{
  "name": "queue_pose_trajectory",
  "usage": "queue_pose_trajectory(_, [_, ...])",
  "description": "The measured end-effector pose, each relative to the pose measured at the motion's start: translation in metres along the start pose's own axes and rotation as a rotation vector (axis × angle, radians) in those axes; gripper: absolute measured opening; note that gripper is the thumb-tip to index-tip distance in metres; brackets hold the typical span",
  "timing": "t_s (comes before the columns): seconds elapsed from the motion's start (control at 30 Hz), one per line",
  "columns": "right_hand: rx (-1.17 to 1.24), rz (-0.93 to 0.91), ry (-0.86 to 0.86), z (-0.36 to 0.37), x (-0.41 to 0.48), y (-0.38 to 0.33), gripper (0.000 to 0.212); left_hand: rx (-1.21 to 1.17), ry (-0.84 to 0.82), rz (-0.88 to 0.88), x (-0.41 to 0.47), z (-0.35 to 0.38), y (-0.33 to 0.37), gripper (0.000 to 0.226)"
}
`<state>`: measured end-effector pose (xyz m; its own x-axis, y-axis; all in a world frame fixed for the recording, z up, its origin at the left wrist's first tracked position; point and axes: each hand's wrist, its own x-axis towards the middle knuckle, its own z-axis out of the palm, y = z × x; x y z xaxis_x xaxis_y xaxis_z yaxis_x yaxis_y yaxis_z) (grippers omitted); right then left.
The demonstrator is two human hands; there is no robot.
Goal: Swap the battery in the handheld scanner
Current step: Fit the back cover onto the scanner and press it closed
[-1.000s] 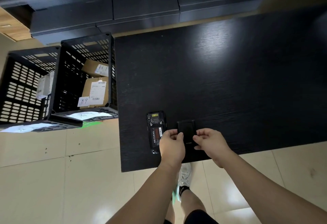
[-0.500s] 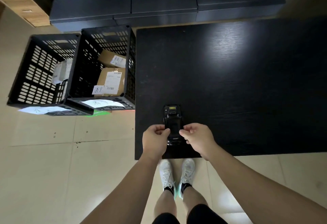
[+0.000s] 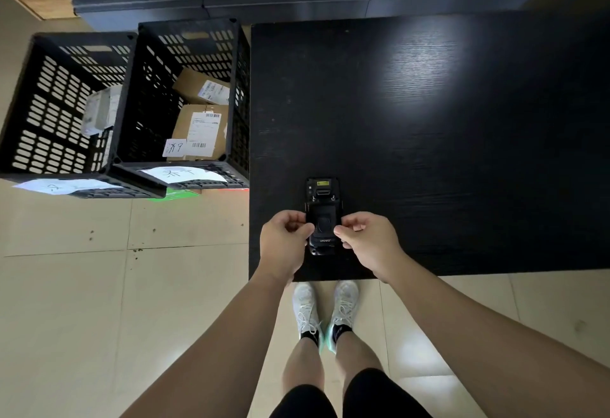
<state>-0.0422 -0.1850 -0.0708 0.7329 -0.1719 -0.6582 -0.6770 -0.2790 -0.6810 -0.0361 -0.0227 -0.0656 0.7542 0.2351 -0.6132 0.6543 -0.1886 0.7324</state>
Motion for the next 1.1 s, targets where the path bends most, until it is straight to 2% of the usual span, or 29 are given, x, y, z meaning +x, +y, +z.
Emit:
queue_pose_trajectory(0.33, [-0.030, -0.029, 0.038, -0.001, 0.001, 0.003, 0.010, 0.042, -0.005, 0.032, 0.000, 0.000, -0.003, 0.012])
queue_pose_trajectory(0.5, [-0.138, -0.050, 0.082, 0.002, 0.003, 0.003, 0.010, 0.088, 0.033, 0.020, 0.000, 0.003, -0.003, 0.014])
queue_pose_trajectory(0.67, [-0.100, -0.025, 0.149, 0.009, -0.002, 0.003, 0.015, 0.114, 0.081, 0.020, -0.003, 0.008, -0.003, 0.014])
queue_pose_trajectory(0.87, [-0.062, -0.009, 0.180, 0.012, -0.005, 0.004, 0.021, 0.153, 0.123, 0.056, -0.009, 0.011, -0.003, 0.026])
queue_pose_trajectory(1.1, [-0.012, -0.011, 0.222, 0.016, -0.009, 0.002, 0.020, 0.189, 0.137, 0.075, -0.010, 0.012, -0.003, 0.027])
